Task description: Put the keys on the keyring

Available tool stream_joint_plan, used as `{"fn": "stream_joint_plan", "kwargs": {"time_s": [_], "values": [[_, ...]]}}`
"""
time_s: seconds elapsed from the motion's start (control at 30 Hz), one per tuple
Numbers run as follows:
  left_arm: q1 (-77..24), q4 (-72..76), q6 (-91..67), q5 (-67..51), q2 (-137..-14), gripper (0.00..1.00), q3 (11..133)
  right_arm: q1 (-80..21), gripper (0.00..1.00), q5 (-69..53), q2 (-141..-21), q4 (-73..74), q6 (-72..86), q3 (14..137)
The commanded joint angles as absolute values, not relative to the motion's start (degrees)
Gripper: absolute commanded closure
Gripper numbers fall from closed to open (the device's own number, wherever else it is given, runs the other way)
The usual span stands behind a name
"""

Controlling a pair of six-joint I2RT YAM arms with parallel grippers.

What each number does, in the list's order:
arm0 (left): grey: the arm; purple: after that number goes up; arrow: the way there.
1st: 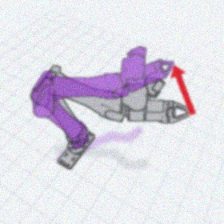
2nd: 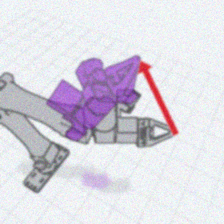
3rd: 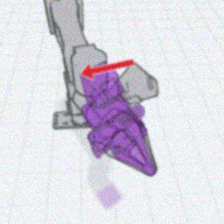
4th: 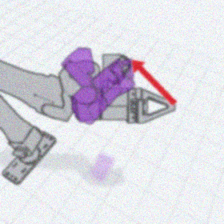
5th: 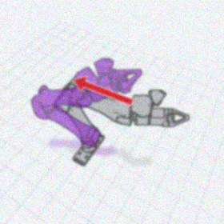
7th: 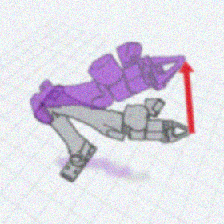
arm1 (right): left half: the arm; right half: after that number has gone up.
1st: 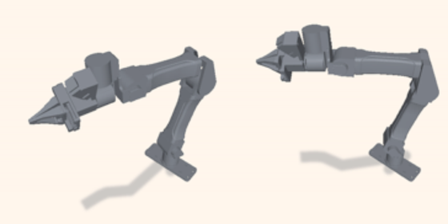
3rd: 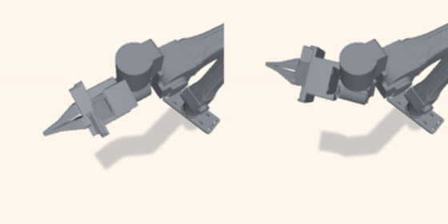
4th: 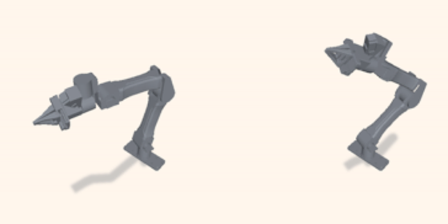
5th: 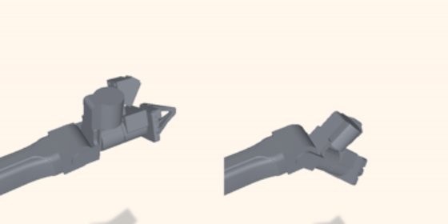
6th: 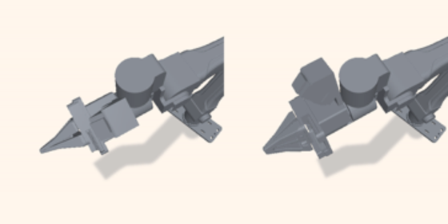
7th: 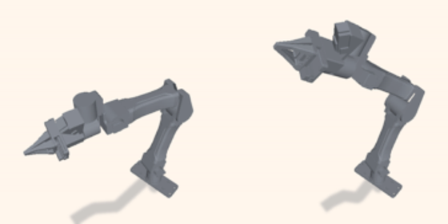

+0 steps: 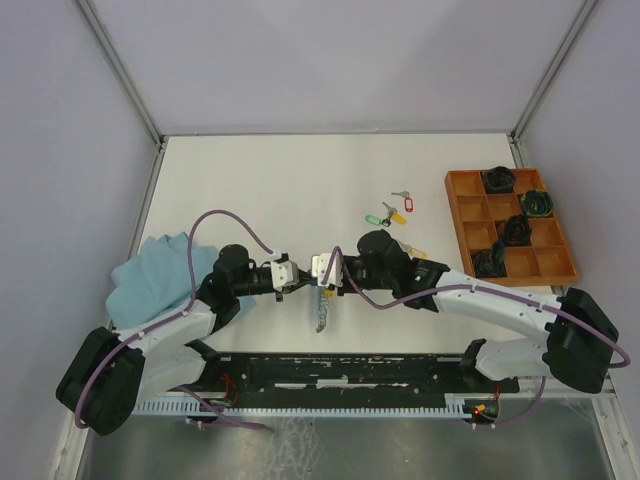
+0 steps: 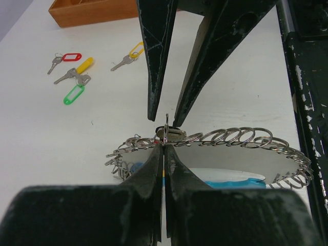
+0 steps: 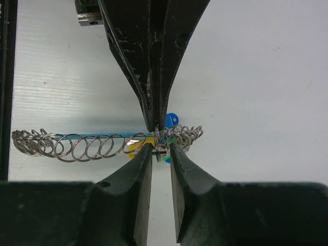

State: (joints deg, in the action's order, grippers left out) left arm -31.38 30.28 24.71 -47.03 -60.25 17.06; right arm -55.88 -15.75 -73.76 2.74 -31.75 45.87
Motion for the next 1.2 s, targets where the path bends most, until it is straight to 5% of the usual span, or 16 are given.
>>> {"fn": "stream_joint_plan", "kwargs": {"time_s": [0.0, 1.17], "values": [[-31.7, 36.3, 22.8, -48.2, -59.6, 0.97, 17.2, -55.6, 0.70, -17.4, -70.4, 3.2, -32.2, 48.4], [-31.7, 36.9, 22.3, -48.7, -59.0, 0.97, 17.0, -52.0, 0.76, -20.8, -73.9, 0.9, -29.2, 45.1]]}}
